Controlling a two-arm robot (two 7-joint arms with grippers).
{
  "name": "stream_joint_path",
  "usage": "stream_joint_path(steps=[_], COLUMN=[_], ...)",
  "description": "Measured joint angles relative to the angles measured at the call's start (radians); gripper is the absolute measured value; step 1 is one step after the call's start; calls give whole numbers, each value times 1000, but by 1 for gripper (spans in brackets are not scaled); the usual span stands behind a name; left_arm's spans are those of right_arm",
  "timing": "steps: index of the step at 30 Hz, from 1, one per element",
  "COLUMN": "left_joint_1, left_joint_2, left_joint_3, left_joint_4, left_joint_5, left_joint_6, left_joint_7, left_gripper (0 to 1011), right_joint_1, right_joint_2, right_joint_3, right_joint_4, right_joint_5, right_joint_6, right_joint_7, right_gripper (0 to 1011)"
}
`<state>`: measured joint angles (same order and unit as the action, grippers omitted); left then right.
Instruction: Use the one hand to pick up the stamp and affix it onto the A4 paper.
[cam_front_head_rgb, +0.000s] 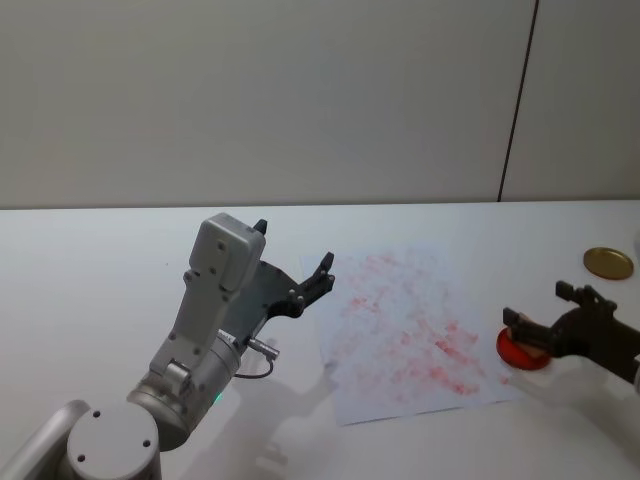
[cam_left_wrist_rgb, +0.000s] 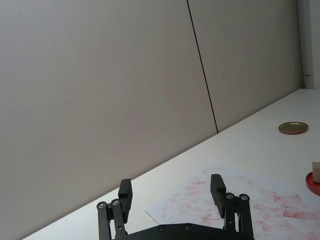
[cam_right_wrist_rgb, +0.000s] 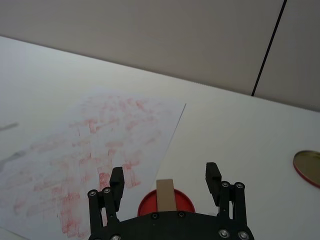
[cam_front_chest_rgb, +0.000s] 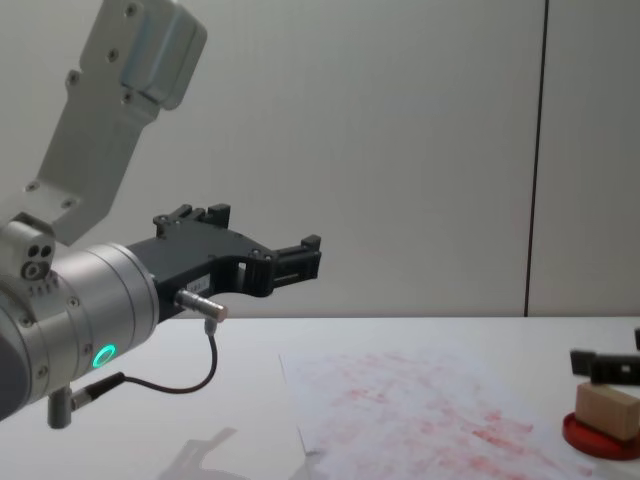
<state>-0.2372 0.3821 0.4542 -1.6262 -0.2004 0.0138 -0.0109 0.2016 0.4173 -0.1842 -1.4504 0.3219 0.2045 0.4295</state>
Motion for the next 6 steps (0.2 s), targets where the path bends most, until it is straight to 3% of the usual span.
stream_joint_path(steps=[6], left_joint_1=[0], left_joint_2=[0], left_joint_3=[0], left_joint_4=[0], left_joint_5=[0], left_joint_6=[0], left_joint_7=[0], left_gripper=[993], right_joint_1=[2], right_joint_2=[0], right_joint_3=[2], right_joint_4=[-22], right_joint_5=[6], right_joint_6=[-24], right_joint_7=[-6], right_gripper=[1001])
